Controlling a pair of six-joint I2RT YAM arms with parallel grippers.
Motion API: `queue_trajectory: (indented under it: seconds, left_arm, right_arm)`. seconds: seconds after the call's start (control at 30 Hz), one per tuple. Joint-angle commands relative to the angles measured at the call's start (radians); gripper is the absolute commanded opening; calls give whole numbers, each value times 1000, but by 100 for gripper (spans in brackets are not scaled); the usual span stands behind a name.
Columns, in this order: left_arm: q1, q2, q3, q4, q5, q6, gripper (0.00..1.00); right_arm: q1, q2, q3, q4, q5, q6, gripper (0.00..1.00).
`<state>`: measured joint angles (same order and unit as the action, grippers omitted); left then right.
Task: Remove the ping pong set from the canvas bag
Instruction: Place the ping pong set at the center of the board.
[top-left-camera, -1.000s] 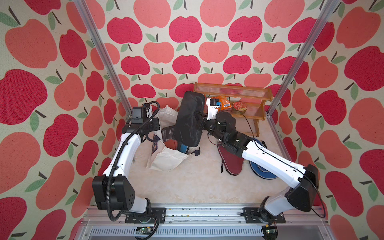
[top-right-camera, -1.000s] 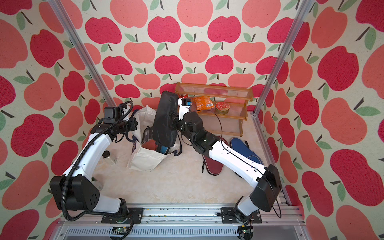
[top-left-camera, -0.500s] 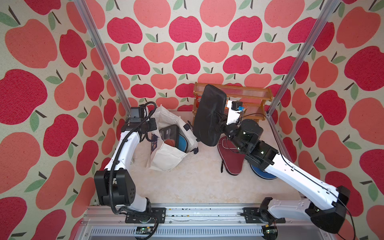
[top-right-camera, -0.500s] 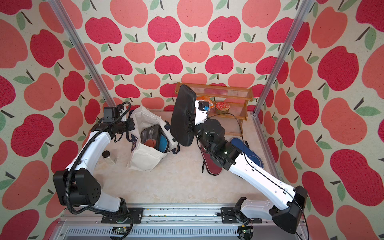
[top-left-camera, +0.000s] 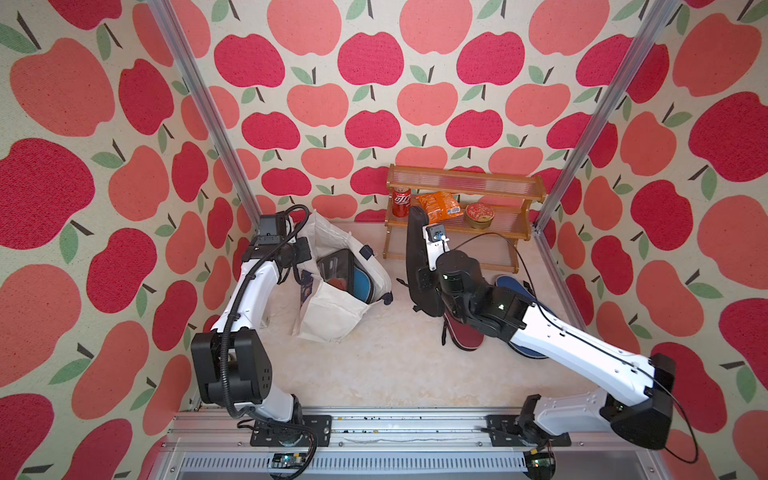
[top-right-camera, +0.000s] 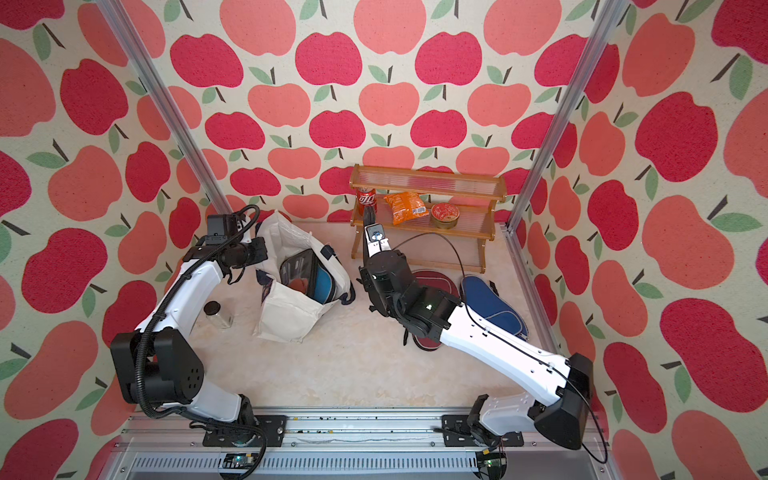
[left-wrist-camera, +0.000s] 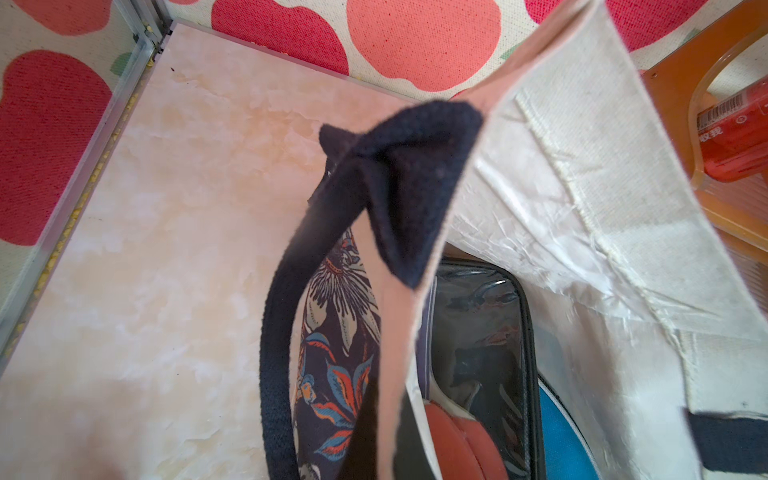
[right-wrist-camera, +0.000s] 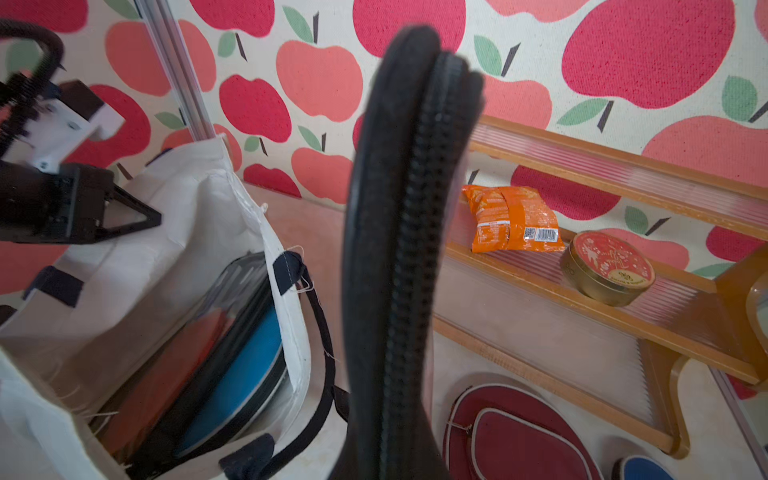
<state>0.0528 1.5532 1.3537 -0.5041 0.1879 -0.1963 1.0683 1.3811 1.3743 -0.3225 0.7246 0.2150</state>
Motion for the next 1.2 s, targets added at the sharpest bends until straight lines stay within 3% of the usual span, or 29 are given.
queue_trajectory:
  seconds: [0.0,0.23,0.33,0.9,1.17]
  left_arm:
    - [3,7,-4,-41,-7,-20,0]
    - [4,-8,-8,-37,-14,-13,0]
    - [6,-10,-9,-31,-10,-14,0]
    - [15,-20,-11,-22,8,-22,0]
    - [15,-14,-10,-24,14,-25,0]
  right_arm:
    - [11,93,169,-240,123,106,0]
    - [11,398,472,-698,67,289,2]
    - [13,494,537,-803,57,343,1]
    - [4,777,692,-990,121,396,0]
    - [-14,820,705,-974,112,382,11]
